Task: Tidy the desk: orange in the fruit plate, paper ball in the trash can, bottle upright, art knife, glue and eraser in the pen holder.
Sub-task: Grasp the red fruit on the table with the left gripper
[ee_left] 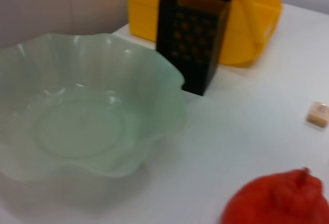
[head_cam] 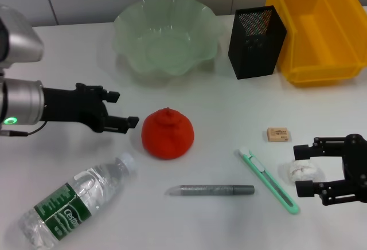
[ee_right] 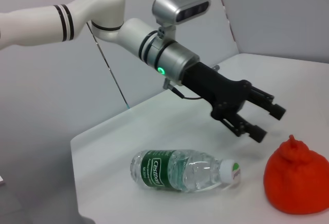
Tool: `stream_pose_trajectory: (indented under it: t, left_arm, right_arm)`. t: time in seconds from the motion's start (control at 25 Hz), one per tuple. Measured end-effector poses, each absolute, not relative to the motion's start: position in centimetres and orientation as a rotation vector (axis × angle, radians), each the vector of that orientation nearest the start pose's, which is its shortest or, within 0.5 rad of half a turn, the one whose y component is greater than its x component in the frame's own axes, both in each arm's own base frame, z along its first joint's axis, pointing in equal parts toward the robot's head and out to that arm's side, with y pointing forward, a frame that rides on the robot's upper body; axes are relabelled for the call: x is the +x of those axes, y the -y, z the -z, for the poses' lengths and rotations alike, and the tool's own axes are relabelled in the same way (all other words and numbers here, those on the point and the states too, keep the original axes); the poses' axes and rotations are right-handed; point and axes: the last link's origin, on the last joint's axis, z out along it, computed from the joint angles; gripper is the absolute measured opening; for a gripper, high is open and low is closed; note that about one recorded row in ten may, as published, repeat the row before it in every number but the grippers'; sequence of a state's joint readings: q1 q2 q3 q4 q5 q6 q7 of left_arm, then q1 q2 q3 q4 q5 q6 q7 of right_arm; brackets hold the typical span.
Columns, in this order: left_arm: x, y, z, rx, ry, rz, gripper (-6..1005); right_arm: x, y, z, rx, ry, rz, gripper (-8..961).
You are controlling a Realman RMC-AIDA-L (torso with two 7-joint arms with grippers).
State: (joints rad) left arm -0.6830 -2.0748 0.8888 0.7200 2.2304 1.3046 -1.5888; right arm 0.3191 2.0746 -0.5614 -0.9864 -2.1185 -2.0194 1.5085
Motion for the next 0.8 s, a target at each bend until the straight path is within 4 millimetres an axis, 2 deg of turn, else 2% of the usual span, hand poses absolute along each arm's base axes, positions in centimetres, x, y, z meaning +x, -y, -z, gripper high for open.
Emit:
stream_pose_trajectory:
  t: [0.2, 0.36, 0.48, 0.8]
  left_arm:
    - [-23.1, -38.8, 3.2, -2.771, 0.562, 0.177, 821]
    - [-22.5, -38.6, 3.8, -2.8, 0.551, 0.195, 820]
    - [-21.2, -37.9, 5.0, -2.857, 0.534, 0.248, 819]
    - [-20.5, -37.5, 5.4, -2.893, 0.535, 0.293, 818]
  right_arm:
    - [29.1, -24.3, -6.2, -2.865, -0.725, -0.686, 785]
    - [29.1, -24.4, -6.2, -2.864, -0.712, -0.684, 785]
    - [29.1, -24.4, -6.2, -2.863, -0.709, -0.685, 785]
    - [29.1, -24.4, -6.0, -2.868, -0.706, -0.698, 784]
